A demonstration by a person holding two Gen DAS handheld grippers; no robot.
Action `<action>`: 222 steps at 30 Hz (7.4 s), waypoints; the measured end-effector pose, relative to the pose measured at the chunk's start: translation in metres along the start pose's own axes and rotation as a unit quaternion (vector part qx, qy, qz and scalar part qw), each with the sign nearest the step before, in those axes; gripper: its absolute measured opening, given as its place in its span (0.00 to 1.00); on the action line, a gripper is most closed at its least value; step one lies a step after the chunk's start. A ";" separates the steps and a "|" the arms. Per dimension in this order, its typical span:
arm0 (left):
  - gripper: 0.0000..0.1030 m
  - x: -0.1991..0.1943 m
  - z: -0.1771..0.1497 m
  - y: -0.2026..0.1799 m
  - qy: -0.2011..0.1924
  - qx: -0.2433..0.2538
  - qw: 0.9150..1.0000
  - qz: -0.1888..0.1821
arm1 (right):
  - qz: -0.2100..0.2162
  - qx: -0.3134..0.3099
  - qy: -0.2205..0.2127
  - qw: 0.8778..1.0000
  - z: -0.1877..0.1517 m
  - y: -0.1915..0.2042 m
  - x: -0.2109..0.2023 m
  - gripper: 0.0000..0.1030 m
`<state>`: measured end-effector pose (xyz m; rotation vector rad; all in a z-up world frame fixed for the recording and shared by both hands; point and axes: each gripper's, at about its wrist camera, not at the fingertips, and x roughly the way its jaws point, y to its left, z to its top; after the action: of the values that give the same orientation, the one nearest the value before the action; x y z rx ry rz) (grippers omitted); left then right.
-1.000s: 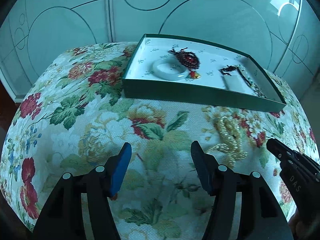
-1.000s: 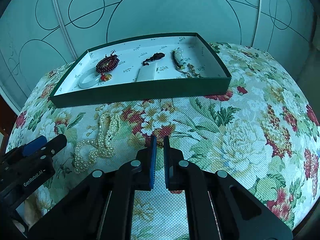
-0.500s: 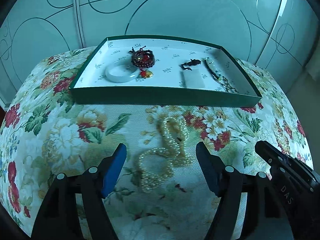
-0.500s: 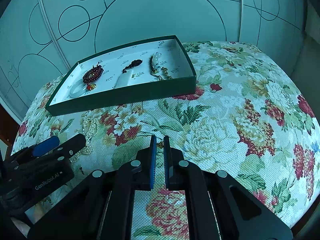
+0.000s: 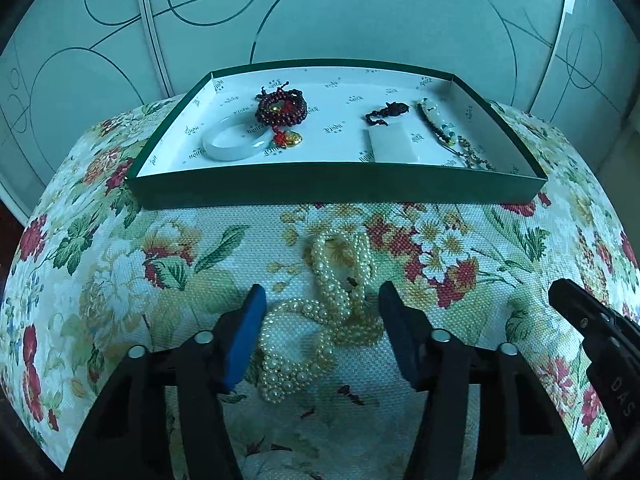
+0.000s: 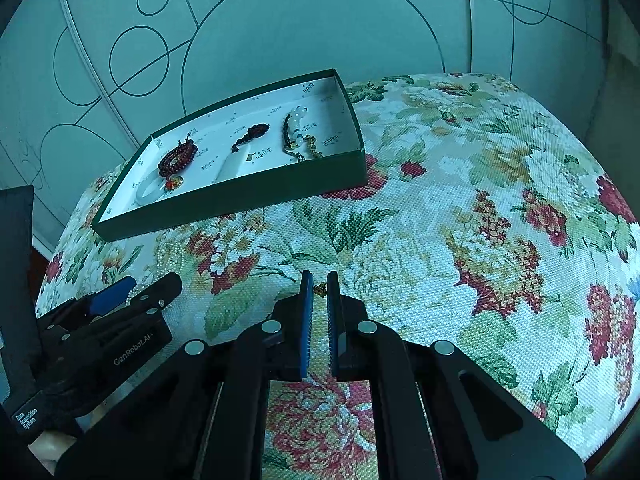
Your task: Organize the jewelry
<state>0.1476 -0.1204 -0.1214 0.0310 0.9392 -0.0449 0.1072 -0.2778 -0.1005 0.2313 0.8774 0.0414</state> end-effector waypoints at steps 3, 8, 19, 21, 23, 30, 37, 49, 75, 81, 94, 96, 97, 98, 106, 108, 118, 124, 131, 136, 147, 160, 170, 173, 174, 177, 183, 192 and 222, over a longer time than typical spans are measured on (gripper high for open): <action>0.39 0.000 0.002 0.001 0.000 0.001 1.000 0.002 | 0.001 0.001 0.001 1.000 -0.001 -0.001 0.001 0.07; 0.21 0.001 -0.001 0.001 -0.001 0.007 1.000 0.008 | 0.001 0.001 0.001 1.000 -0.001 0.000 0.002 0.07; 0.19 0.000 -0.005 0.005 -0.001 0.004 1.000 0.001 | -0.002 -0.006 0.000 1.000 -0.001 0.003 0.000 0.07; 0.19 0.000 -0.005 0.006 -0.001 0.002 1.000 0.000 | -0.003 -0.007 0.000 1.000 -0.001 0.003 -0.001 0.07; 0.19 -0.001 -0.005 0.007 0.000 0.002 1.000 -0.001 | -0.004 -0.010 0.000 1.000 -0.001 0.004 -0.001 0.07; 0.19 -0.003 -0.004 0.018 -0.001 -0.005 1.000 -0.004 | -0.004 -0.020 0.002 1.000 -0.003 0.012 -0.001 0.07; 0.19 -0.009 -0.003 0.028 -0.007 -0.010 1.000 -0.004 | 0.001 -0.035 0.004 0.999 -0.004 0.026 0.000 0.07; 0.19 -0.020 0.000 0.044 -0.018 -0.012 1.000 -0.003 | 0.010 -0.060 0.005 0.998 -0.004 0.053 0.000 0.07; 0.19 -0.030 0.062 0.060 -0.061 -0.009 0.998 -0.013 | 0.030 -0.085 -0.033 0.995 0.054 0.087 0.006 0.07; 0.19 -0.028 0.090 0.056 -0.081 -0.003 0.997 -0.012 | 0.028 -0.088 -0.048 0.995 0.082 0.088 0.012 0.07; 0.19 0.002 0.136 0.041 -0.094 0.011 0.996 -0.002 | 0.019 -0.090 -0.056 0.994 0.126 0.088 0.047 0.07; 0.19 0.009 0.139 0.043 -0.094 0.007 0.996 0.001 | 0.015 -0.089 -0.055 0.994 0.129 0.087 0.055 0.07; 0.19 0.012 0.140 0.045 -0.094 0.005 0.996 0.004 | 0.015 -0.087 -0.055 0.995 0.129 0.087 0.058 0.07; 0.19 0.015 0.141 0.046 -0.094 0.004 0.996 0.006 | 0.014 -0.084 -0.054 0.995 0.130 0.086 0.062 0.07; 0.19 0.043 0.141 0.050 -0.075 0.001 0.997 0.019 | -0.006 -0.083 -0.031 0.996 0.131 0.080 0.096 0.07; 0.19 0.049 0.141 0.050 -0.070 -0.001 0.997 0.020 | -0.009 -0.083 -0.026 0.996 0.131 0.078 0.103 0.07; 0.20 0.069 0.139 0.047 -0.054 0.009 0.998 0.017 | -0.015 -0.085 -0.013 0.996 0.129 0.076 0.120 0.07; 0.34 0.073 0.140 0.045 -0.052 0.011 0.998 0.019 | -0.012 -0.081 -0.011 0.997 0.128 0.077 0.123 0.08; 0.56 0.070 0.138 0.044 -0.059 0.009 0.998 0.022 | -0.011 -0.075 -0.018 0.997 0.129 0.077 0.118 0.27; 0.70 0.059 0.135 0.041 -0.074 0.016 0.997 0.034 | -0.010 -0.074 -0.026 0.997 0.127 0.077 0.108 0.35; 0.76 0.025 0.122 0.044 -0.086 0.010 0.995 0.049 | -0.007 -0.063 -0.045 0.997 0.119 0.078 0.076 0.47; 0.76 -0.035 0.095 0.057 -0.099 -0.016 0.994 0.044 | -0.007 -0.079 -0.072 0.994 0.103 0.095 0.020 0.52; 0.76 -0.071 0.076 0.061 -0.112 -0.024 0.992 0.043 | -0.001 -0.075 -0.085 0.994 0.086 0.101 -0.024 0.56; 0.76 -0.080 0.071 0.061 -0.116 -0.027 0.992 0.042 | -0.002 -0.077 -0.090 0.993 0.084 0.102 -0.034 0.56; 0.76 -0.083 0.069 0.061 -0.117 -0.027 0.992 0.042 | -0.002 -0.076 -0.092 0.993 0.083 0.102 -0.037 0.56; 0.76 -0.089 0.065 0.059 -0.118 -0.026 0.992 0.041 | -0.003 -0.076 -0.095 0.993 0.079 0.101 -0.045 0.56; 0.76 -0.098 0.059 0.058 -0.121 -0.026 0.991 0.041 | -0.003 -0.076 -0.099 0.992 0.073 0.100 -0.056 0.56; 0.76 -0.105 0.057 0.059 -0.124 -0.031 0.991 0.042 | 0.000 -0.080 -0.104 0.991 0.070 0.102 -0.065 0.56; 0.76 -0.112 0.053 0.062 -0.126 -0.037 0.991 0.040 | 0.001 -0.081 -0.107 0.991 0.067 0.105 -0.070 0.56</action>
<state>0.1274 -0.0585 0.0007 -0.0062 0.6854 0.0589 0.1205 -0.1973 0.0164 0.0822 0.6554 0.0869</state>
